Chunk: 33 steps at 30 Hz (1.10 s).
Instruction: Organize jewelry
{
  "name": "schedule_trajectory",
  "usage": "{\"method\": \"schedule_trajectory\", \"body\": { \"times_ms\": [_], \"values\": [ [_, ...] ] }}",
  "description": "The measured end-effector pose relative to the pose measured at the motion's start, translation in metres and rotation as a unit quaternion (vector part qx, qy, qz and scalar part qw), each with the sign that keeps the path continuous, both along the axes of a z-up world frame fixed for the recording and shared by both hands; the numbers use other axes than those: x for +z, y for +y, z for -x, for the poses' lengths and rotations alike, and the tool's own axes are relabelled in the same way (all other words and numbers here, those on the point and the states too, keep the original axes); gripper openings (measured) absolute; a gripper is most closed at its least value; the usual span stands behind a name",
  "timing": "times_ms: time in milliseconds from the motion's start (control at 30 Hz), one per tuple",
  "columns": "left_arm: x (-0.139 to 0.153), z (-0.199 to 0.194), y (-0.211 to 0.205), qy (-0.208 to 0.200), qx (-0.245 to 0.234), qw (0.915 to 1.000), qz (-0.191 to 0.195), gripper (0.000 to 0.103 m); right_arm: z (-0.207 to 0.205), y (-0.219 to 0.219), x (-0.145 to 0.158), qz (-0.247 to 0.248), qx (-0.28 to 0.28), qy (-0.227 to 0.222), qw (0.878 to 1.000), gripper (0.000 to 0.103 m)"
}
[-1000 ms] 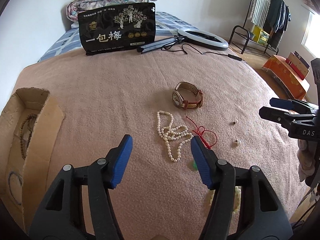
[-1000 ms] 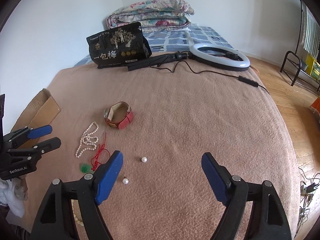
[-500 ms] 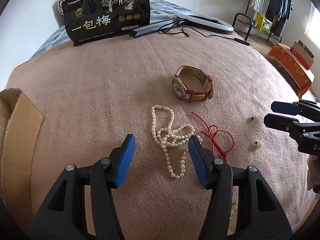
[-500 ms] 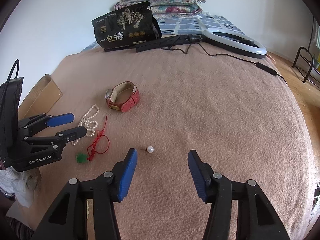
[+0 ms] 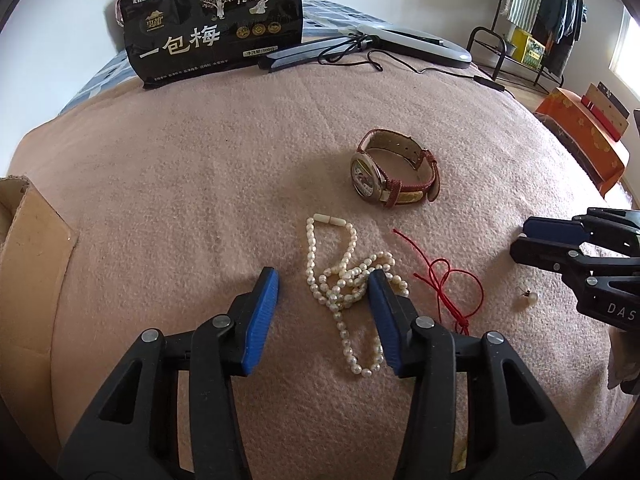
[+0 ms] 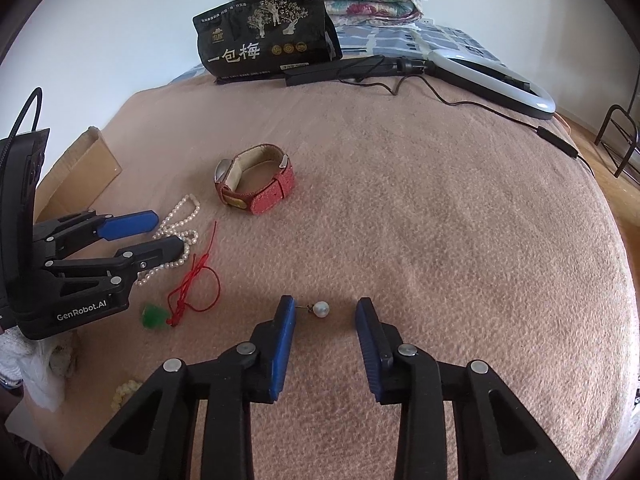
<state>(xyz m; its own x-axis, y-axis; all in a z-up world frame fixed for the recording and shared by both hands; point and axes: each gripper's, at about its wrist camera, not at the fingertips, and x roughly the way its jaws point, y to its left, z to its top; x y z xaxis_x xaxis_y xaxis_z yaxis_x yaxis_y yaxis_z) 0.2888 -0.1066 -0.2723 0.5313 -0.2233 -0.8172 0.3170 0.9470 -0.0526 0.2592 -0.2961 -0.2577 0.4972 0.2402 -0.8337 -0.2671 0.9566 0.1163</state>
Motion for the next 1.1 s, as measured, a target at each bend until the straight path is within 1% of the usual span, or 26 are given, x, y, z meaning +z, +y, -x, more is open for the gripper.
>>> {"method": "schedule_trajectory", "body": {
  "times_ms": [33,200,267,367,400,767,933,1100],
  "values": [
    [0.000,0.000,0.000,-0.001,-0.001,1.0000,0.000,0.042,-0.001,0.000,0.000,0.000,0.000,0.001,1.000,0.028],
    [0.000,0.001,-0.002,-0.005,-0.008,1.0000,0.004,0.020,-0.003,0.000,-0.001,-0.002,0.001,0.003,1.000,0.019],
    [0.000,0.000,-0.002,-0.004,-0.009,0.9999,0.007,0.014,-0.002,0.000,-0.001,-0.004,0.004,0.003,1.000,0.015],
    [0.000,0.000,-0.002,-0.005,-0.008,0.9999,0.010,0.009,-0.002,0.001,-0.002,-0.004,0.007,0.004,1.000,0.011],
    [0.000,0.001,-0.002,-0.005,-0.008,0.9999,0.011,0.008,-0.002,0.001,-0.002,-0.004,0.007,0.004,1.000,0.009],
    [0.002,0.002,0.003,-0.004,0.001,0.9997,0.023,0.005,0.000,0.000,0.002,-0.006,0.003,-0.001,1.000,0.009],
    [0.007,0.007,0.008,-0.003,0.009,0.9992,0.038,0.005,0.003,0.001,0.010,-0.008,0.002,-0.008,1.000,0.009],
    [0.018,0.014,0.015,-0.013,0.016,0.9988,0.044,0.004,0.006,0.003,0.019,-0.010,0.001,-0.017,1.000,0.009]
  ]
}}
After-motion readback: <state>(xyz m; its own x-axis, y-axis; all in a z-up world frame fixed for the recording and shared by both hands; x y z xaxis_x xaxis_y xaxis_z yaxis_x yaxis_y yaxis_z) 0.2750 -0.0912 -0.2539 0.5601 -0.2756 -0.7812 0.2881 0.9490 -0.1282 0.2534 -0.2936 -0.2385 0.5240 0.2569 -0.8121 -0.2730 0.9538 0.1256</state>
